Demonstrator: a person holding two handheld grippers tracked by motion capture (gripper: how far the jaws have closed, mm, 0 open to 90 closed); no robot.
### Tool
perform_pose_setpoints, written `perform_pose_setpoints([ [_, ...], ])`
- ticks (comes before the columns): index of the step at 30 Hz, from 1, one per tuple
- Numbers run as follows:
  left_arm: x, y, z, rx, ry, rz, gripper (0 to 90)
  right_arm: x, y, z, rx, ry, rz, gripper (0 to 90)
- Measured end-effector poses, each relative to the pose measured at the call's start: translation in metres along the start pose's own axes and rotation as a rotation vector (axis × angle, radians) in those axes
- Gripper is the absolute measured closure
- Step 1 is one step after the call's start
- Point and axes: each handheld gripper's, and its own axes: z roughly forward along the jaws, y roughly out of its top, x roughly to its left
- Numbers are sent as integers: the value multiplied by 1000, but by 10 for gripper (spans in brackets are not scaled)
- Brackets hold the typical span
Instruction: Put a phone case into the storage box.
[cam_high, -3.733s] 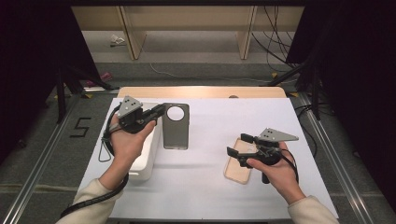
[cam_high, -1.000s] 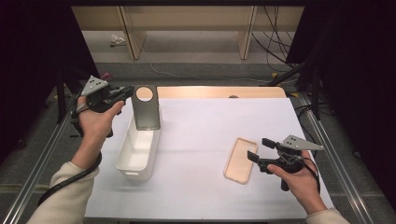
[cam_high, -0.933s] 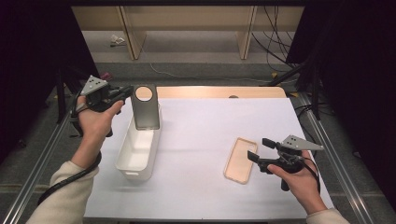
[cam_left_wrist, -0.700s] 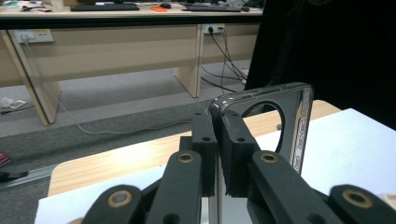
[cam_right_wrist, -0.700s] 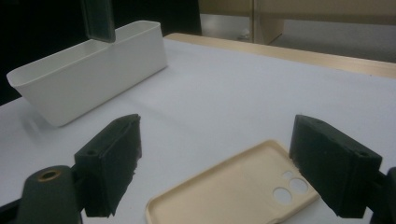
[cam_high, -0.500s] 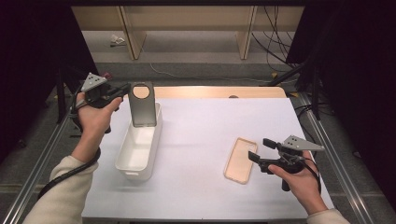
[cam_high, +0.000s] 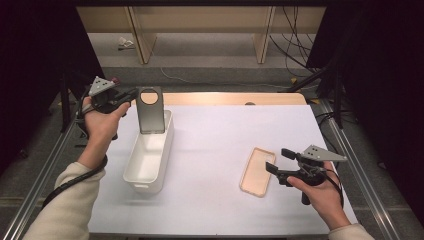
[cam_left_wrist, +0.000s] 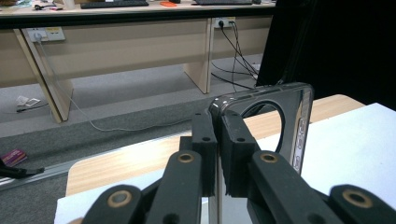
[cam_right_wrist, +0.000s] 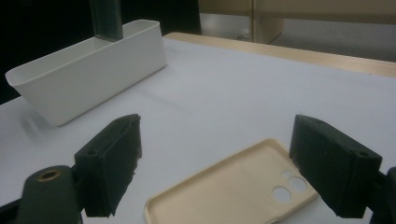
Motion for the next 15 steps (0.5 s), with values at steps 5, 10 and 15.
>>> perform_pose_setpoints([
  [5,2,-2,4,2,9,-3,848,0,0,0,-1,-1,1,177],
  [10,3,-2,5,-1,9,-1,848,0,0,0,-1,0,2,177],
  [15,4,-2,8,2,14,5,848,0,0,0,-2,0,2,177],
])
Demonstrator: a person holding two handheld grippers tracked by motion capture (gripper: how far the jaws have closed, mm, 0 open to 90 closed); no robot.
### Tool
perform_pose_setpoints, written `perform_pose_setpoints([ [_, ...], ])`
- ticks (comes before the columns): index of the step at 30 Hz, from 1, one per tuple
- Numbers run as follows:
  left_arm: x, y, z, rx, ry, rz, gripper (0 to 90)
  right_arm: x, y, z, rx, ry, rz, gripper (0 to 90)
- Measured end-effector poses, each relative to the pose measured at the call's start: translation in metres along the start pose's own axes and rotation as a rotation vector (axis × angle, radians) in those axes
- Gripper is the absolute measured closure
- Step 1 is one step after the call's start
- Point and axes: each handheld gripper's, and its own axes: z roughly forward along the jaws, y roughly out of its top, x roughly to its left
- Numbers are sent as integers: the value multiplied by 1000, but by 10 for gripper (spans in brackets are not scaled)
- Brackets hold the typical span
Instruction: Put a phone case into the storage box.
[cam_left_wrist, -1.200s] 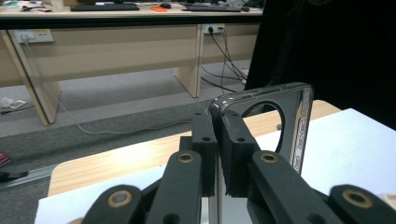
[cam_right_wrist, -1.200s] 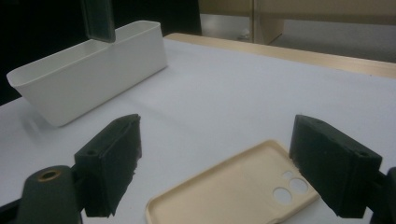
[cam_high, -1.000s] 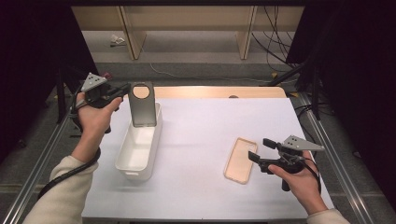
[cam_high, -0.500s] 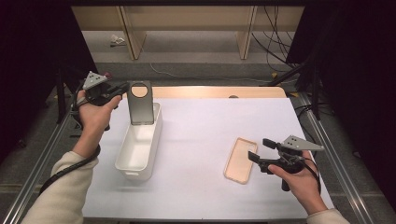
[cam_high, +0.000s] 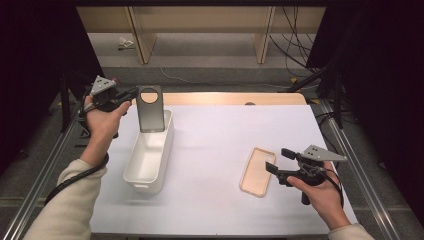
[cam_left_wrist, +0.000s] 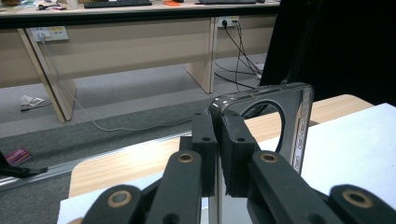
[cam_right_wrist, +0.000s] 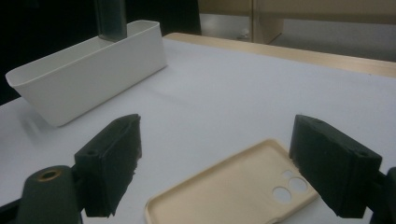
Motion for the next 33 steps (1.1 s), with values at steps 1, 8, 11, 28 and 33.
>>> perform_pose_setpoints([
  [1,0,0,1,0,1,3,848,0,0,0,1,0,0,177],
  [8,-2,1,7,4,1,9,848,0,0,0,-1,0,1,177],
  [11,-3,0,10,8,2,1,848,0,0,0,-1,0,1,177],
  [28,2,-7,27,27,23,-1,848,0,0,0,-1,0,1,177],
  [33,5,-10,33,34,30,-3,848,-1,0,0,-1,-1,4,177],
])
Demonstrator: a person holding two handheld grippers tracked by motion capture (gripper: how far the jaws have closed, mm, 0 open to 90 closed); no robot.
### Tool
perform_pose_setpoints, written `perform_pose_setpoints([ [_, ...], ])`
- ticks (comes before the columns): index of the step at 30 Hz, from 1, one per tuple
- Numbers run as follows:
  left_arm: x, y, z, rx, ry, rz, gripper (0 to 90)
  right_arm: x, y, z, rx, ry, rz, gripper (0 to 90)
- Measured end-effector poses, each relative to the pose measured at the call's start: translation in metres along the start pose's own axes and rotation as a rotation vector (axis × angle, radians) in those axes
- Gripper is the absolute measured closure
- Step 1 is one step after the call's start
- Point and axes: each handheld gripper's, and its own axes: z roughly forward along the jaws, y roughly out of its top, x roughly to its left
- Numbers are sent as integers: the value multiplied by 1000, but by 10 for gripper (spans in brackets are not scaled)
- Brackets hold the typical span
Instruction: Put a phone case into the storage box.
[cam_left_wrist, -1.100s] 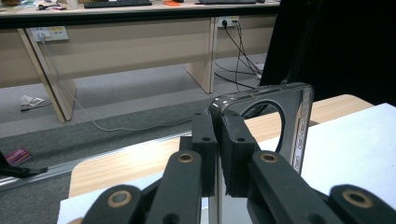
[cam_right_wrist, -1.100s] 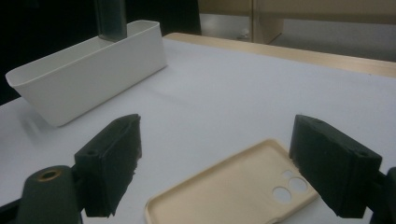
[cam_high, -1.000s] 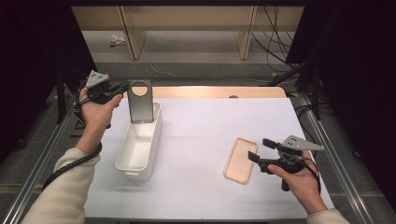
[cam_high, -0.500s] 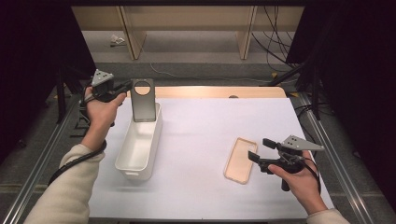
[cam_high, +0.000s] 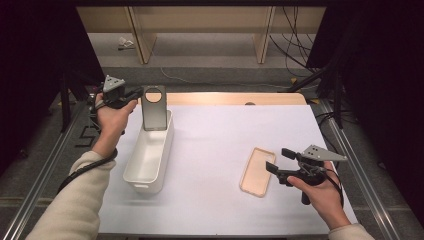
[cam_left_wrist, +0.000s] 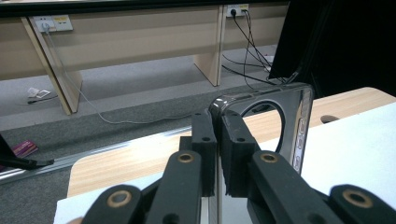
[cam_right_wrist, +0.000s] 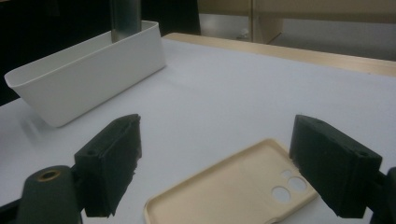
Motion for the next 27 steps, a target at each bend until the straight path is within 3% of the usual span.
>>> perform_pose_setpoints([
  [27,7,-14,24,42,-7,-11,847,-1,-1,1,5,3,3,176],
])
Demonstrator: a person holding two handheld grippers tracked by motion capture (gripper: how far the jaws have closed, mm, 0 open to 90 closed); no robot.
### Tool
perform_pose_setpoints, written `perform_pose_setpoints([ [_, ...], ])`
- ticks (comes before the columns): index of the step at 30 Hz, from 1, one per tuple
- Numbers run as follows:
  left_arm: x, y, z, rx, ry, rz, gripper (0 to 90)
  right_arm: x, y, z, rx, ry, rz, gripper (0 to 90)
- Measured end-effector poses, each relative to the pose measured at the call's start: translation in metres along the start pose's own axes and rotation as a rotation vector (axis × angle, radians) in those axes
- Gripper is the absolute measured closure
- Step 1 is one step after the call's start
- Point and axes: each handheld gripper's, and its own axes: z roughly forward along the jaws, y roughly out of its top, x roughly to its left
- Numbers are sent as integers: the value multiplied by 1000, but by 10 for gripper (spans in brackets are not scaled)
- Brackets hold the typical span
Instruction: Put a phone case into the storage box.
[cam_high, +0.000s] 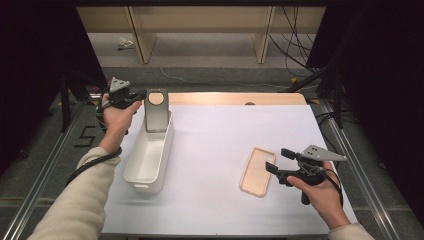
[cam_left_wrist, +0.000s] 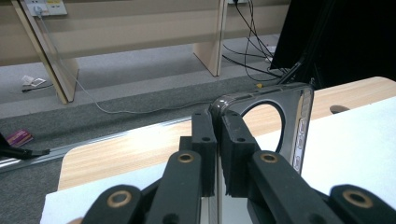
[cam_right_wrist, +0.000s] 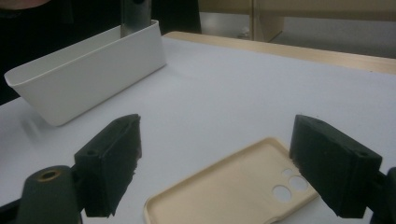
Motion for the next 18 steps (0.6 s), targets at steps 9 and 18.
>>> perform_pose_setpoints([
  [9,2,-2,5,-1,-2,-5,847,0,0,0,3,1,1,176],
  [18,4,-4,8,-1,0,-12,846,0,0,0,4,1,1,177],
])
